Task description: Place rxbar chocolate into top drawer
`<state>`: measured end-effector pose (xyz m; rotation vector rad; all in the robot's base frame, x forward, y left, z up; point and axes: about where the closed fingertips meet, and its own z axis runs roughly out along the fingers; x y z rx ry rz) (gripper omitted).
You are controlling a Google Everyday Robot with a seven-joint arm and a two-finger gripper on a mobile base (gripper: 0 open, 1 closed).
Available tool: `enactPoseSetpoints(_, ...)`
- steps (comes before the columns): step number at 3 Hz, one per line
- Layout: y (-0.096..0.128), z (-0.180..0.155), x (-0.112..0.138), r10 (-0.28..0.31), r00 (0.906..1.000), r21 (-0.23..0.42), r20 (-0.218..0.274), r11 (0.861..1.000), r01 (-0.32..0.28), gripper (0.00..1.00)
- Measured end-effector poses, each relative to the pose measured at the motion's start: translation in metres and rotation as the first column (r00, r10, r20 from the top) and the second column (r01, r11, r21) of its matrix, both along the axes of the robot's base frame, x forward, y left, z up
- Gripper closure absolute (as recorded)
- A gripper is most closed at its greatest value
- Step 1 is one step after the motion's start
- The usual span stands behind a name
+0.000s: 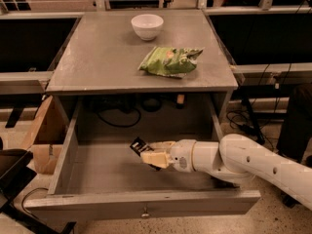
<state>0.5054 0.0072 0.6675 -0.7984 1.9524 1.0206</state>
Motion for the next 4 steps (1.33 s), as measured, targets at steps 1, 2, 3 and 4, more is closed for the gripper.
enactPoseSetpoints(1, 0.0, 0.0, 0.0, 0.0, 1.0, 0.0, 0.0, 1.0, 0.0, 0.5)
enactPoseSetpoints(2, 0.0, 0.0, 0.0, 0.0, 1.0, 0.0, 0.0, 1.0, 0.0, 0.27)
enactPoseSetpoints(3, 0.0, 0.0, 0.0, 0.0, 1.0, 0.0, 0.0, 1.0, 0.0, 0.04)
enactPoseSetpoints(4, -0.007, 0.01, 0.004, 0.009, 0.9999, 0.004, 0.006, 1.0, -0.009, 0.0)
